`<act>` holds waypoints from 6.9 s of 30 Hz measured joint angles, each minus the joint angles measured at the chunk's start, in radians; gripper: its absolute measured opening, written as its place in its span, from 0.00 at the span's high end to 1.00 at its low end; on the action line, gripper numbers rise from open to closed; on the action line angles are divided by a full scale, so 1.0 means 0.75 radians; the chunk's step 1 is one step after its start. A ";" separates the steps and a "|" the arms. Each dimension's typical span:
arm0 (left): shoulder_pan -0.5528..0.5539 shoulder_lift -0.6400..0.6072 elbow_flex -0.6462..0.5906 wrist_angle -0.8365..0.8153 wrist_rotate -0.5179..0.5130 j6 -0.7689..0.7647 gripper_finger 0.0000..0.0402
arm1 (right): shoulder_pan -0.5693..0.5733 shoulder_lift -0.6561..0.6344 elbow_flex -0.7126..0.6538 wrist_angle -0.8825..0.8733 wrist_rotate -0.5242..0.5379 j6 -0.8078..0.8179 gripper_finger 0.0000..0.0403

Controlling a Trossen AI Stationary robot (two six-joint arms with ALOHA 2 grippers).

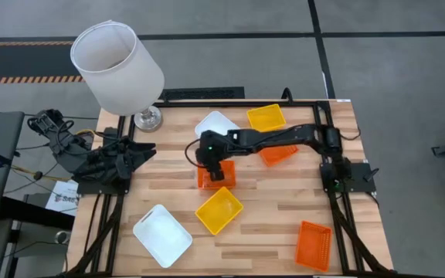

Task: Stack baskets by color
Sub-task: Stack the middle left orange bin on the top orange bin, then stack the top yellow bin on the bottom yellow bins

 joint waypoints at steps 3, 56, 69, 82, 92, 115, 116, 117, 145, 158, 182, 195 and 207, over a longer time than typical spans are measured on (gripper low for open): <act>-0.001 0.000 0.001 0.000 0.013 0.008 0.37 | 0.006 0.057 -0.004 0.031 -0.011 -0.004 0.46; -0.001 -0.002 0.001 0.008 0.038 0.012 0.37 | -0.476 -0.438 0.077 -1.098 0.244 -0.520 0.98; -0.001 -0.002 0.001 0.001 0.039 0.025 0.37 | -0.593 -0.589 -0.451 -0.885 0.254 -0.650 0.96; 0.000 -0.002 0.001 -0.001 0.037 0.029 0.37 | -0.429 -0.578 -0.599 -0.773 0.184 -0.690 0.93; -0.001 -0.001 0.001 -0.001 0.037 0.025 0.37 | -0.335 -0.578 -0.599 -0.713 -0.074 -0.553 0.97; -0.001 -0.002 0.001 0.001 0.057 0.024 0.37 | -0.220 -0.576 -0.675 -0.576 -0.233 -0.519 0.90; -0.001 -0.001 0.001 0.001 0.057 0.023 0.37 | -0.219 -0.576 -0.681 -0.567 -0.233 -0.523 0.89; -0.001 -0.001 0.001 0.001 0.057 0.023 0.37 | -0.219 -0.576 -0.686 -0.565 -0.234 -0.527 0.89; -0.001 -0.001 0.001 0.004 0.056 0.018 0.37 | -0.469 -0.581 -0.573 -0.560 -0.106 -0.391 0.50; -0.001 -0.001 0.001 -0.004 0.053 0.033 0.37 | -0.812 -0.578 -0.633 -0.412 -0.134 -0.423 0.50; 0.000 -0.001 0.001 -0.023 0.025 0.031 0.37 | -0.726 -0.358 -0.747 -0.198 -0.014 -0.275 0.52; 0.000 -0.001 0.001 -0.037 0.024 0.040 0.37 | -0.737 -0.301 -0.657 -0.258 0.059 -0.083 0.96; 0.000 -0.002 0.001 -0.072 0.025 0.015 0.37 | -0.729 -0.585 -0.410 -0.421 0.124 0.087 0.99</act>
